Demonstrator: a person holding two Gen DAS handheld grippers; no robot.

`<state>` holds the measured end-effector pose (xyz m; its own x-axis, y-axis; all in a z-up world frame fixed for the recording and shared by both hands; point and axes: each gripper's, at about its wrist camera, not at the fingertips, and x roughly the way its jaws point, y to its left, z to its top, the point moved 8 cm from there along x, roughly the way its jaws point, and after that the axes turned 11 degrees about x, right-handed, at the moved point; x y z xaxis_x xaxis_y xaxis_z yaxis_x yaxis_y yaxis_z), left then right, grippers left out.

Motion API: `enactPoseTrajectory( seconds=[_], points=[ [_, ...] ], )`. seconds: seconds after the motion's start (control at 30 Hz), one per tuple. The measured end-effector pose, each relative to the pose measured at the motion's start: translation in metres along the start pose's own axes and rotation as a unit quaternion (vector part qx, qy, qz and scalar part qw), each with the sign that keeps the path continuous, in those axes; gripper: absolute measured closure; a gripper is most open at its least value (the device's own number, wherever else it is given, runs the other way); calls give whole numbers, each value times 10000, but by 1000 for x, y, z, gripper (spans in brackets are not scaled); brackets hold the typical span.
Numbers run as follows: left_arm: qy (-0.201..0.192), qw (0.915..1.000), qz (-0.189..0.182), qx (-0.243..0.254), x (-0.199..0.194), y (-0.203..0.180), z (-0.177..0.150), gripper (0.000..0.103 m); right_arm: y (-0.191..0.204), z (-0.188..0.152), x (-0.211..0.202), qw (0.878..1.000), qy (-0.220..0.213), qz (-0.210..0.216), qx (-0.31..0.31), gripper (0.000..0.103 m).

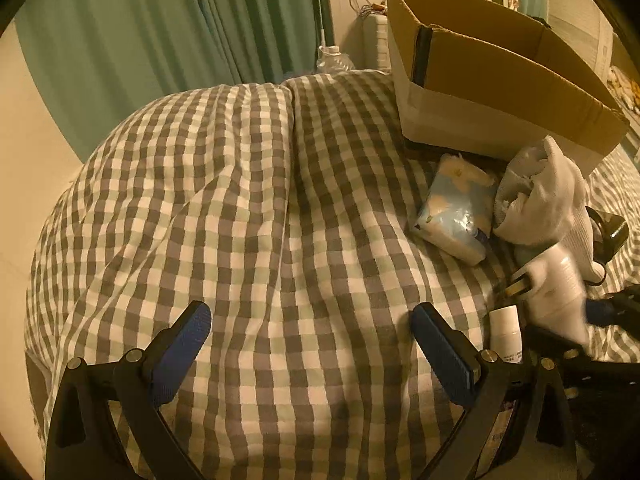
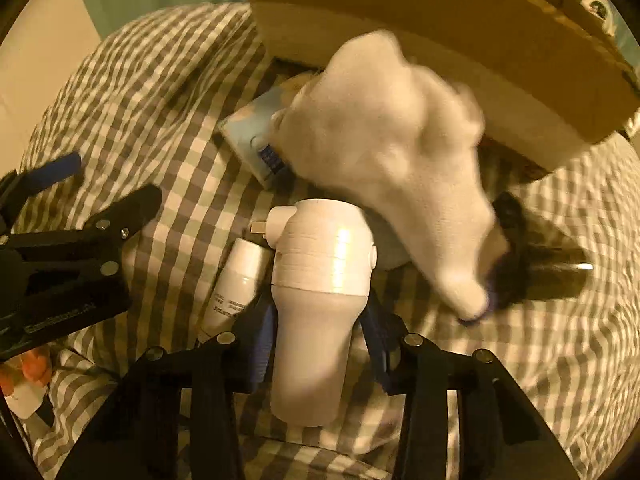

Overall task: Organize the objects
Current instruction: 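Grasp the white roll-on bottle with the right tool while the left tool grasps the white tube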

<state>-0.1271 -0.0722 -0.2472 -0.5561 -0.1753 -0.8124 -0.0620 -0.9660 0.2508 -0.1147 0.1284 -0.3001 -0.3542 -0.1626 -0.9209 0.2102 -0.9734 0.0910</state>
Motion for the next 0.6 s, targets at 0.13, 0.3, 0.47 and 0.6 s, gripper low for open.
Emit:
enactPoseTrajectory(
  seconds=[0.13, 0.3, 0.47, 0.6],
  points=[
    [-89, 9998, -147, 101, -15, -12, -1, 0, -11, -5, -45, 9977, -614, 181, 201, 63],
    [-213, 9971, -468, 562, -35, -51, -2, 0, -31, -4, -92, 9925, -1110, 192, 469, 63],
    [-291, 9896, -571, 1285, -37, -87, 3, 8, -48, 2, -98, 9891, -1272, -65, 744, 63],
    [-150, 9810, -943, 1690, -29, -112, -2, 41, -50, 2, -92, 9896, -1197, -2, 798, 63]
  ],
)
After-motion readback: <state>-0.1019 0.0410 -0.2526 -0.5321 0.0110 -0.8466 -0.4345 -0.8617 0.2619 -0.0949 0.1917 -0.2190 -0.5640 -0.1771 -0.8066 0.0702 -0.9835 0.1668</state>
